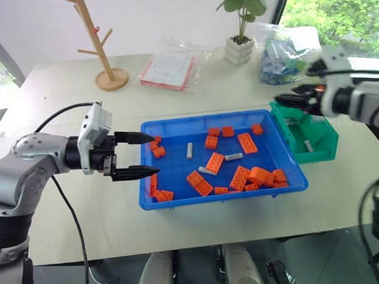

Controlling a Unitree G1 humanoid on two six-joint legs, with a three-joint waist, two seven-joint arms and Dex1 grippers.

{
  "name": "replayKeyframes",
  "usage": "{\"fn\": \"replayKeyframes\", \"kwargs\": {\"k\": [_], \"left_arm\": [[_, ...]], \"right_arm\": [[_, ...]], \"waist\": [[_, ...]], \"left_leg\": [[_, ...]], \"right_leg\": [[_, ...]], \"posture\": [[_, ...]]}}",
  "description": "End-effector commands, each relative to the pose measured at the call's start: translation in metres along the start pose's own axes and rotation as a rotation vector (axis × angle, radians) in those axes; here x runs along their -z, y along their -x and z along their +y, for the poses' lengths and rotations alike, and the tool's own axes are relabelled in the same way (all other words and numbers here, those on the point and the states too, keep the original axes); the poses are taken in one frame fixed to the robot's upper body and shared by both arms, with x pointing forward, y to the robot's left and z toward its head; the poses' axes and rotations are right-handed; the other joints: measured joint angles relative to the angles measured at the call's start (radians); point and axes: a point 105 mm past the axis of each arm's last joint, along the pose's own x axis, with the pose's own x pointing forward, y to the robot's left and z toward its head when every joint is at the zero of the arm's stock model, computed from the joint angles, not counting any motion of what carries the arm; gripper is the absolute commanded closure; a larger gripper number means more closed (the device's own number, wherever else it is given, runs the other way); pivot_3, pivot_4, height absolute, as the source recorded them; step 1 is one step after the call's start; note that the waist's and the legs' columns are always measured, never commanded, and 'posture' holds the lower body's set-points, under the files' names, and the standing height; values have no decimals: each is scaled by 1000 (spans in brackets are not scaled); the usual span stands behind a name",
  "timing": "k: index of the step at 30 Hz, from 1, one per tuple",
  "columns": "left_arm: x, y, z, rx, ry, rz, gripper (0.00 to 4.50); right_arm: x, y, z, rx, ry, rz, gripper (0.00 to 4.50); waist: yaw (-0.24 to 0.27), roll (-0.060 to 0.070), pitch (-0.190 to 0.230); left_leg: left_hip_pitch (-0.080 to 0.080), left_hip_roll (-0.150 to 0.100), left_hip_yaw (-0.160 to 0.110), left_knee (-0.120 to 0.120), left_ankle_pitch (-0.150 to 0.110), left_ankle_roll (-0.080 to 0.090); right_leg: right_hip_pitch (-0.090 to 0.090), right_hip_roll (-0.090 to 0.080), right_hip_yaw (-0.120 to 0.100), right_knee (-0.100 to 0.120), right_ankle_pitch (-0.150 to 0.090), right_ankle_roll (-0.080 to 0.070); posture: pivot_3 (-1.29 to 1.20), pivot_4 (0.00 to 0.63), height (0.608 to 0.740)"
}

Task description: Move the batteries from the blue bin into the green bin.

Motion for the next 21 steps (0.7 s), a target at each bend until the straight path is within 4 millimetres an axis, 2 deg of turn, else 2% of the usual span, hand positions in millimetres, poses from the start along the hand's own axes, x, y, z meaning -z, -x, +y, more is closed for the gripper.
{"fn": "replayKeyframes", "kwargs": {"k": [1, 4, 7, 13, 21], "left_arm": [[-8, 7, 1, -26, -42, 5, 0], [-7, 9, 1, -31, -46, 19, 0], [-8, 9, 2, -42, -51, 18, 0], [-9, 11, 2, -57, -54, 16, 0], [-9, 12, 2, -66, -52, 7, 0]], "right_arm": [[5, -20, 48, -139, -89, 30, 1478], [26, -42, 84, -224, -136, 101, 1478], [47, -60, 103, -247, -176, 165, 1478], [71, -81, 116, -249, -220, 236, 1478], [81, -102, 116, -231, -248, 255, 1478]], "waist": [[4, 0, 0], [20, 0, 0], [24, -1, 0], [21, 0, 0], [-2, 0, 0]], "left_leg": [[0, 0, -1, 0, 0, 0], [-2, -2, -2, 0, 0, 0], [-2, -3, -1, 1, 0, 0], [-2, -4, -1, 1, 0, 0], [-1, -3, -1, 1, 0, 0]], "right_leg": [[0, 0, 0, 0, 0, 1], [-1, -1, -1, 1, 1, 1], [0, -2, -1, 0, 1, 1], [0, -2, 0, 0, 0, 1], [0, -2, -1, 2, 1, 1]], "posture": [[0, 150, 692], [0, 150, 692], [0, 150, 692], [0, 150, 692], [0, 150, 692]]}}
